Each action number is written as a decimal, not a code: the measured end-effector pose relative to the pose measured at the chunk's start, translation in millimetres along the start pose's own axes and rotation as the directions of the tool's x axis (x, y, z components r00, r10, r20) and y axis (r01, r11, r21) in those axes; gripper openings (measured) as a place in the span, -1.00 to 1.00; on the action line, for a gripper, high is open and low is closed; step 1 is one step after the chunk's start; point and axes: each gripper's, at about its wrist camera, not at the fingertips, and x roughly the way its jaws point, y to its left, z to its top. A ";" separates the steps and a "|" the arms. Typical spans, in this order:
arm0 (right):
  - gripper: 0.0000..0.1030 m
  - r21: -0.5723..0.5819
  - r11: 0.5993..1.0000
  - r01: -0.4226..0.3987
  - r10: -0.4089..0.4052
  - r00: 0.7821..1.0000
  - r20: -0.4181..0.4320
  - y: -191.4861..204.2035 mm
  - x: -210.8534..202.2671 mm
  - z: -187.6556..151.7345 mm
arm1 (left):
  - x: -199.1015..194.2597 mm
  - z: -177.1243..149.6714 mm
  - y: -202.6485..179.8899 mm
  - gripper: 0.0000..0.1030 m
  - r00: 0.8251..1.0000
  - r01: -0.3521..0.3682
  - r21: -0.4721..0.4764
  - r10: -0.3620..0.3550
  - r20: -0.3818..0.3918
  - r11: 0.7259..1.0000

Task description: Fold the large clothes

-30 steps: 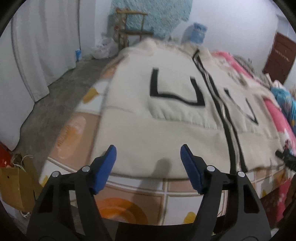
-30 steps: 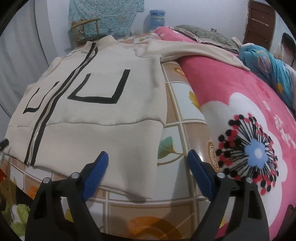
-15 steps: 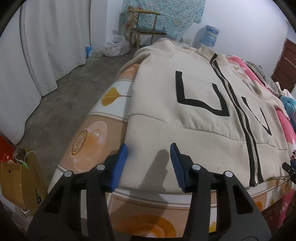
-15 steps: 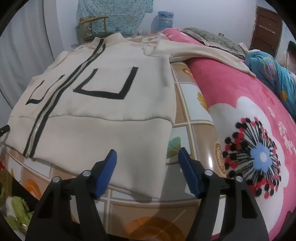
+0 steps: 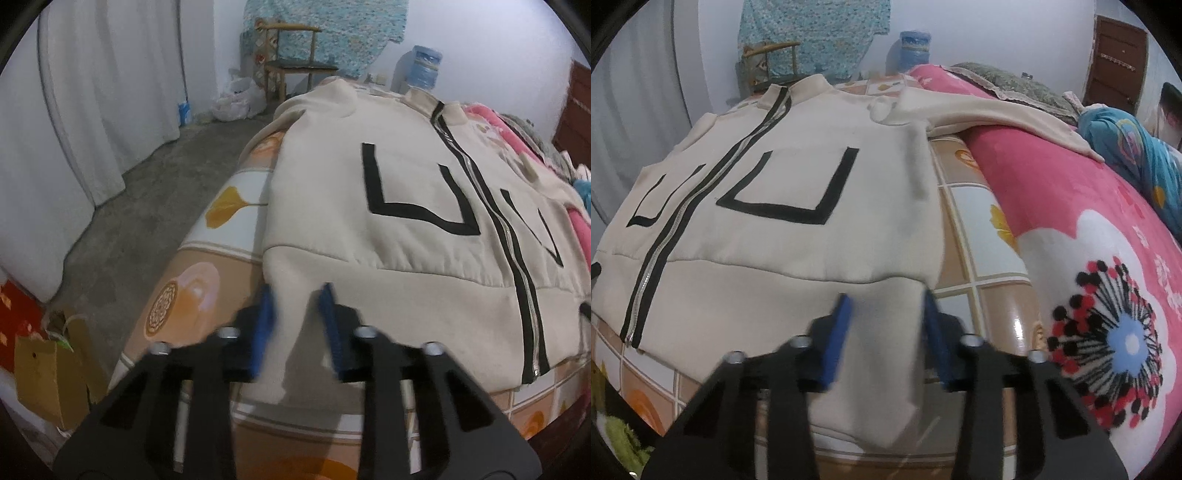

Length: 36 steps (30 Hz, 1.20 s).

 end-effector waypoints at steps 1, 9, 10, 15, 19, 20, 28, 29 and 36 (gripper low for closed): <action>-0.71 0.011 1.000 -0.002 0.002 1.000 0.004 -3.5 -2.7 1.3 | -1.6 -0.1 -5.0 -0.80 1.000 -0.016 0.033 0.016 0.007 0.999; -0.89 0.025 0.997 -0.066 0.065 0.996 0.056 -11.0 -40.3 9.3 | -49.2 7.3 -15.9 -0.84 0.993 -0.028 0.124 0.013 0.116 0.992; -0.89 0.020 0.997 -0.069 0.067 0.996 0.062 -10.3 -48.8 8.2 | -58.4 6.4 -15.0 -0.84 0.992 -0.022 0.132 0.006 0.124 0.991; -0.89 0.004 0.997 -0.081 0.080 0.996 0.050 -11.6 -82.1 -9.1 | -82.0 -7.2 -6.9 -0.84 0.995 -0.014 0.161 -0.001 0.095 0.987; -0.88 0.019 0.996 -0.091 0.091 0.996 0.005 -15.0 -100.9 -33.7 | -96.9 -33.1 4.7 -0.83 1.000 -0.017 0.162 0.012 0.028 0.987; -0.86 0.022 0.996 -0.088 0.088 0.996 -0.013 -16.4 -101.6 -40.3 | -96.9 -39.6 6.7 -0.82 1.000 -0.014 0.158 0.013 0.009 0.987; -0.26 -0.011 1.000 0.013 -0.014 0.998 -0.061 -22.5 -96.7 -46.1 | -97.8 -49.8 17.2 -0.49 0.999 -0.022 0.162 0.026 -0.026 0.986; -0.16 -0.021 1.000 0.014 -0.015 1.000 -0.022 -20.0 -103.0 -39.7 | -99.9 -46.9 16.5 -0.42 1.000 -0.023 0.163 0.025 -0.011 0.986; 0.48 -0.078 0.993 -0.085 0.093 0.990 0.110 28.9 -102.3 7.4 | -85.7 -14.9 -5.6 -0.10 1.000 0.027 0.161 -0.028 0.001 0.987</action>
